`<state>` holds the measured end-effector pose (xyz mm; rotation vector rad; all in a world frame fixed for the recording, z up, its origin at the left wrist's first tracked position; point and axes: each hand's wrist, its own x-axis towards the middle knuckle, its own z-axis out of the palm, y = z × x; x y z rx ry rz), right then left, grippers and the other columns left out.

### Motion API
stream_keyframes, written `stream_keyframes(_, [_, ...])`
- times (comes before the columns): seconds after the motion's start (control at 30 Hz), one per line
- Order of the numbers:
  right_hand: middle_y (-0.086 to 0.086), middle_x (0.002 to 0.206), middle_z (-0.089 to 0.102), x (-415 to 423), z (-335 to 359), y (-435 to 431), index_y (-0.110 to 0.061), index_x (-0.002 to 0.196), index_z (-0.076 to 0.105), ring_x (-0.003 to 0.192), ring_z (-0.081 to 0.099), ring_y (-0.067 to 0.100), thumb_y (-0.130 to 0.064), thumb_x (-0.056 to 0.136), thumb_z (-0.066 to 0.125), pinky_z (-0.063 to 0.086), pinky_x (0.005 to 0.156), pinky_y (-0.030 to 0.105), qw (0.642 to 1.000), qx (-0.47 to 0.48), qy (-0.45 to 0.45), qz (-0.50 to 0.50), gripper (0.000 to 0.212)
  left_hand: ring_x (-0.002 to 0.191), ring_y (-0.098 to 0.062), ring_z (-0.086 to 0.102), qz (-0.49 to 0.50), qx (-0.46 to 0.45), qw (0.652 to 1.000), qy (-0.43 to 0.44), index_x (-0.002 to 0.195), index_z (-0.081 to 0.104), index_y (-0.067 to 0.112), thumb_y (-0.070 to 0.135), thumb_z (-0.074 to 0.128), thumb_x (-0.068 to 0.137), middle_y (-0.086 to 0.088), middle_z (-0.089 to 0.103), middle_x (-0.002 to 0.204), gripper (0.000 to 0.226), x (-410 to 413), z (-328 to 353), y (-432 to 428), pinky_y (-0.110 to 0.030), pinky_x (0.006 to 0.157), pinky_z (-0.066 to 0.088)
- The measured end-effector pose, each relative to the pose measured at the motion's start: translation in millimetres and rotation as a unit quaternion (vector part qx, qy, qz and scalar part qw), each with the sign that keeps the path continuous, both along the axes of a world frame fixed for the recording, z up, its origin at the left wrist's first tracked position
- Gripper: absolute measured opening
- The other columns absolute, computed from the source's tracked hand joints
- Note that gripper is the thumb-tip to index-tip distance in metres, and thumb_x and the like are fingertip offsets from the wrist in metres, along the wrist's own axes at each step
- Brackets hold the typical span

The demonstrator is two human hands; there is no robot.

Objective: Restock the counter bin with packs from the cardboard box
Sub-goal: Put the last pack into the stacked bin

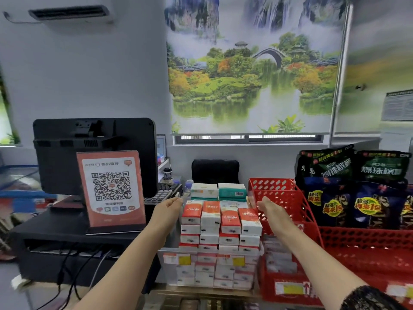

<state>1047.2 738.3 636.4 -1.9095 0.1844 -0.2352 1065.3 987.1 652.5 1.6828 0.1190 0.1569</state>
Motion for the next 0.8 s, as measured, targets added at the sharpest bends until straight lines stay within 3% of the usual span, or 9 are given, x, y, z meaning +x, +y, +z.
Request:
stream_keyframes(0.07, [-0.007,0.085,0.066,11,-2,5,-0.024,0.090,0.063,0.083,0.059,0.007,-0.048,0.101,0.024,0.044,0.079,0.028,0.999,-0.039,0.014,0.012,0.047,0.080,-0.005,0.048,-0.005,0.000,1.000,0.007,0.131,0.054,0.010,0.027,0.046,0.100,0.003,0.063,0.109,0.037,13,-3,-1,-0.025,0.082,0.034])
stream_keyframes(0.17, [-0.002,0.112,0.063,29,-18,9,-0.023,0.116,0.061,0.108,0.055,0.020,-0.055,0.099,0.020,0.039,0.095,0.036,0.992,-0.123,0.033,0.013,0.055,0.073,-0.007,0.052,-0.022,-0.026,0.998,0.047,0.128,0.056,0.011,0.027,0.048,0.099,0.006,0.059,0.085,0.034,30,-10,-2,-0.026,0.062,0.040])
stream_keyframes(0.23, [0.003,0.129,0.056,39,-30,10,-0.024,0.121,0.058,0.120,0.046,0.029,-0.049,0.099,0.019,0.034,0.103,0.044,0.980,-0.191,0.051,-0.014,0.051,0.075,-0.017,0.060,-0.029,-0.046,0.995,0.080,0.108,0.063,0.013,0.027,0.051,0.097,0.000,0.063,0.079,0.022,37,-14,-1,-0.030,0.064,0.046])
stream_keyframes(0.3, [-0.002,0.144,0.044,43,-39,12,-0.028,0.128,0.053,0.129,0.036,0.030,-0.047,0.097,0.014,0.027,0.108,0.049,0.966,-0.249,0.064,-0.013,0.053,0.079,-0.027,0.068,-0.034,-0.066,0.992,0.105,0.098,0.067,0.010,0.031,0.056,0.092,-0.010,0.071,0.082,0.024,50,-23,1,-0.042,0.079,0.055])
stream_keyframes(0.37, [-0.007,0.153,0.030,41,-40,15,-0.029,0.139,0.044,0.136,0.026,0.029,-0.045,0.099,0.013,0.021,0.111,0.048,0.956,-0.281,0.082,-0.010,0.054,0.086,-0.031,0.071,-0.053,-0.048,0.991,0.109,0.100,0.069,0.017,0.041,0.057,0.085,-0.010,0.074,0.090,0.030,64,-33,4,-0.051,0.089,0.053])
stream_keyframes(0.47, [-0.004,0.156,0.025,35,-37,20,-0.024,0.144,0.039,0.140,0.018,0.029,-0.041,0.102,0.015,0.016,0.114,0.042,0.957,-0.281,0.079,-0.001,0.051,0.086,-0.030,0.071,-0.067,-0.030,0.991,0.115,0.100,0.069,0.022,0.046,0.055,0.083,-0.009,0.075,0.091,0.033,69,-39,2,-0.046,0.085,0.055])
stream_keyframes(0.63, [0.004,0.155,0.027,22,-28,29,-0.015,0.140,0.045,0.143,0.017,0.021,-0.029,0.105,0.014,0.009,0.114,0.031,0.960,-0.274,0.049,0.017,0.049,0.093,-0.030,0.067,-0.069,-0.006,0.992,0.107,0.101,0.065,0.013,0.035,0.047,0.094,-0.012,0.071,0.104,0.029,68,-42,-4,-0.052,0.090,0.052])
stream_keyframes(0.8, [0.003,0.156,0.024,22,-32,29,-0.026,0.137,0.048,0.142,0.014,0.027,-0.031,0.104,0.016,0.011,0.114,0.035,0.954,-0.295,0.052,0.021,0.046,0.092,-0.029,0.068,-0.083,-0.017,0.991,0.099,0.124,0.058,0.017,0.029,0.045,0.099,-0.009,0.071,0.102,0.031,62,-41,-8,-0.049,0.086,0.055])
